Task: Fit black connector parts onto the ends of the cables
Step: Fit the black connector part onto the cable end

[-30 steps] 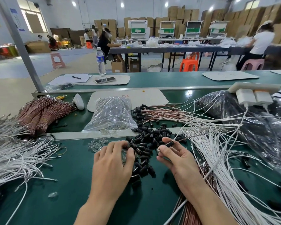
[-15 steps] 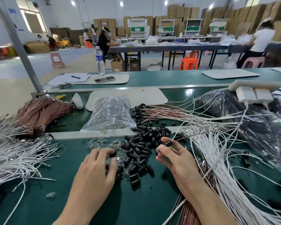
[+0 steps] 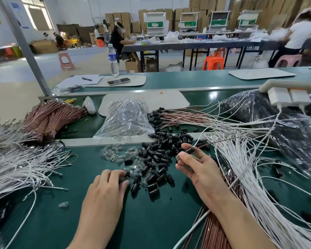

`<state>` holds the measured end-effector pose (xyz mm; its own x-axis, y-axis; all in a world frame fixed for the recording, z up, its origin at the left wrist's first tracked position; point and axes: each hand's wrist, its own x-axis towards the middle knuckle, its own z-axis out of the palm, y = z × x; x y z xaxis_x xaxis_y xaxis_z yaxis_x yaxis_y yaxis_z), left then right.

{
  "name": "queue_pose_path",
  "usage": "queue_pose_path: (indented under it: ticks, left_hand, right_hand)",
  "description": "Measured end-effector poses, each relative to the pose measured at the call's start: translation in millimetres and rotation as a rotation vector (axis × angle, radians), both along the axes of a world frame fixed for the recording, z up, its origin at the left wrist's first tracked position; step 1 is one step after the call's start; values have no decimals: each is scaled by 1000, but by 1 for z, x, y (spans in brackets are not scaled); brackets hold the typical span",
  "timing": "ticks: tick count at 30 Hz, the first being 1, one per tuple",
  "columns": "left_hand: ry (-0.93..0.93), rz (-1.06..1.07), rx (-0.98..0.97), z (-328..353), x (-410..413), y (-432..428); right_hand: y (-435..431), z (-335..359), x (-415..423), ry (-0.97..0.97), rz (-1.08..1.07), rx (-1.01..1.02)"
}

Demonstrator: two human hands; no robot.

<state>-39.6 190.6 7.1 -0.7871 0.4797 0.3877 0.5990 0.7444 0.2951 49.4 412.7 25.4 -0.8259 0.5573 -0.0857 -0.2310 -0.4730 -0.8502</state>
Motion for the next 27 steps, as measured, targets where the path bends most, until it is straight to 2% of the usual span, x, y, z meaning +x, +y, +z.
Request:
queue_pose_path:
  ticks: [16,19,22,25,27]
  left_hand:
    - [-65,30,105,1,-1,4]
    - [-53,-22,247,8,3,5]
    - [-88,-178,481,16,12,21]
    - [-339,-307,741,16,24,56]
    - [-458,-365,778,12,31,76]
  right_hand:
    - [1,4,2,49,47,-113]
    - [0,5,2,45,47,-114]
    - [-1,6,3,52,47,-115]
    - [-2,6,2,47,36,-107]
    - [-3,5,1,48,36,-107]
